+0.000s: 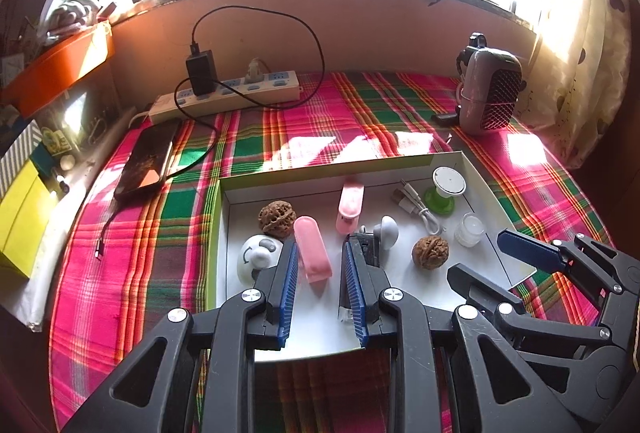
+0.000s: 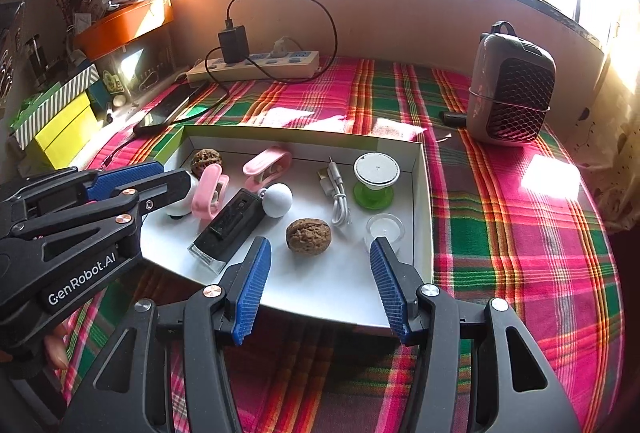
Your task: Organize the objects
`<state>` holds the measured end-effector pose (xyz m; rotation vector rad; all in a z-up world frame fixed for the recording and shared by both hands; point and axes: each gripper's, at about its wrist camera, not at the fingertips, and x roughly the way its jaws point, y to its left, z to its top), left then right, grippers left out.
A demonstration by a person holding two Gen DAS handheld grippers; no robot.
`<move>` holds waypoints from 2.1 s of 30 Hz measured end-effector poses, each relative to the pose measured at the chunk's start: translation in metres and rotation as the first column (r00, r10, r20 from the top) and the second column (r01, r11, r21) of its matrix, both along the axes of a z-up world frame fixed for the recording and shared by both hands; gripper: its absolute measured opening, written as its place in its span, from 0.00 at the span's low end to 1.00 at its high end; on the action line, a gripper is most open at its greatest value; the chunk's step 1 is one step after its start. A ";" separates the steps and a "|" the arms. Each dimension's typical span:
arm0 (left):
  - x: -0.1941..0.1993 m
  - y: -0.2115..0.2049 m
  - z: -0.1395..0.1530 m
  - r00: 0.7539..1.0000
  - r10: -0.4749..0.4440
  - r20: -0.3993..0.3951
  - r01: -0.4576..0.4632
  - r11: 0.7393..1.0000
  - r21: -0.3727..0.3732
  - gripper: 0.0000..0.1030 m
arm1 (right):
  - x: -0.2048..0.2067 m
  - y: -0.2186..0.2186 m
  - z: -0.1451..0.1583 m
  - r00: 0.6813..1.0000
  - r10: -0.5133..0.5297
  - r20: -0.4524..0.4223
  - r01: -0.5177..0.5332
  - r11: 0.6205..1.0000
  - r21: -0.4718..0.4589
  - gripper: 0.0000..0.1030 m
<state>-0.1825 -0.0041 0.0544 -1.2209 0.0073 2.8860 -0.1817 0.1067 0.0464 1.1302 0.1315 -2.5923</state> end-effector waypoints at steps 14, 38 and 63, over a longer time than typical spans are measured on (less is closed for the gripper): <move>0.045 -0.004 -0.012 0.999 0.045 0.027 -0.045 0.999 -0.008 0.22 | 0.029 0.007 0.002 0.999 -0.037 0.000 0.037 0.999 -0.005 0.51; 0.082 -0.009 -0.054 0.988 0.102 0.112 -0.102 0.995 -0.009 0.22 | 0.056 0.024 -0.036 0.992 -0.093 0.081 0.086 0.993 0.084 0.51; 0.094 -0.007 -0.057 0.989 0.125 0.077 -0.126 0.992 0.004 0.23 | 0.074 0.040 -0.039 0.992 -0.104 0.077 0.098 0.993 0.073 0.62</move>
